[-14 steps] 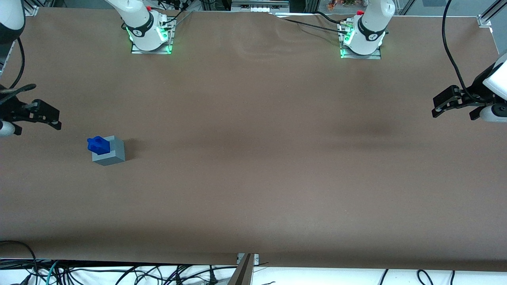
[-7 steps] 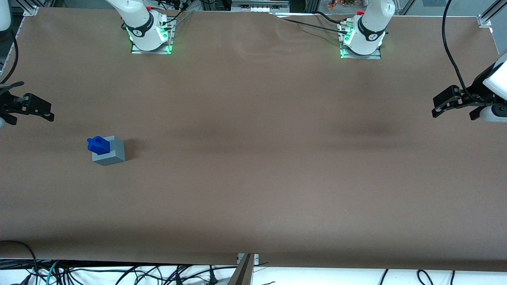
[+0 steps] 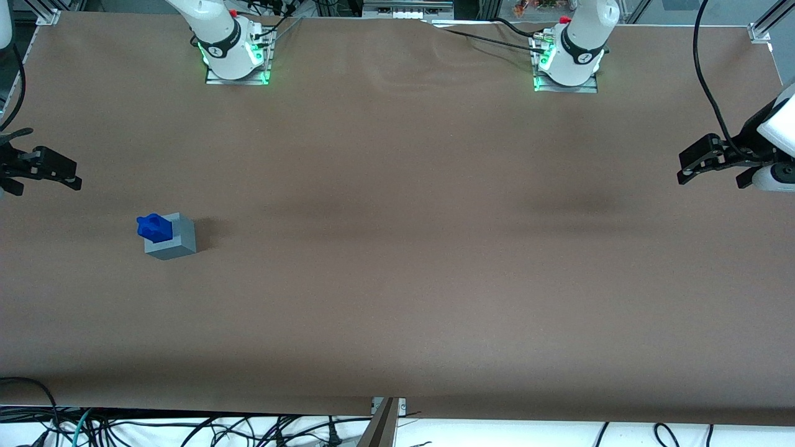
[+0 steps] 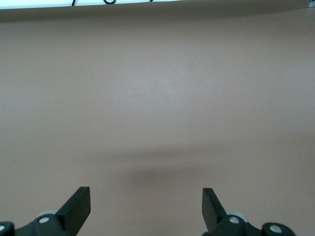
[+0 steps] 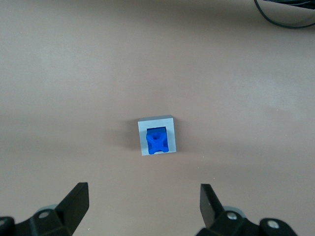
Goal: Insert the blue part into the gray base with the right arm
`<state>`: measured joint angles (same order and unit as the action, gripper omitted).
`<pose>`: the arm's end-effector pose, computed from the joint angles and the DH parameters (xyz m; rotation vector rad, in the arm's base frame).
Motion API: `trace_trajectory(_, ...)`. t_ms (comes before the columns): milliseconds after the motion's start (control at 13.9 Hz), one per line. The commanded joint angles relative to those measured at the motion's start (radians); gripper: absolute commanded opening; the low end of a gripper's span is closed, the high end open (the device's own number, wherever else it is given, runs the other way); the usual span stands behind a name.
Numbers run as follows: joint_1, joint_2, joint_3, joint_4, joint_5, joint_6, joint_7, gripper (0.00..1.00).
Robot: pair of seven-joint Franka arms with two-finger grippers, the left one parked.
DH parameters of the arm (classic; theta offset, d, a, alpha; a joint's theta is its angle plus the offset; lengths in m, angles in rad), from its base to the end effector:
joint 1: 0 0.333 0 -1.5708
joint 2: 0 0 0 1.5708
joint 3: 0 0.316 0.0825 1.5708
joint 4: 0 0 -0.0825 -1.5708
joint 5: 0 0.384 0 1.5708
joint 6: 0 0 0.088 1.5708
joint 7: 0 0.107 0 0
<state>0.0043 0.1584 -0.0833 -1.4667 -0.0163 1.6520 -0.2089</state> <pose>0.6082 -0.0458 0.5893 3.1016 0.2053 0.0357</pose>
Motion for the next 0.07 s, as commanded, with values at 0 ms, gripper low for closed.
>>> trace_trajectory(0,-0.006,-0.014,0.002,-0.021,0.009,0.005,-0.017,1.00)
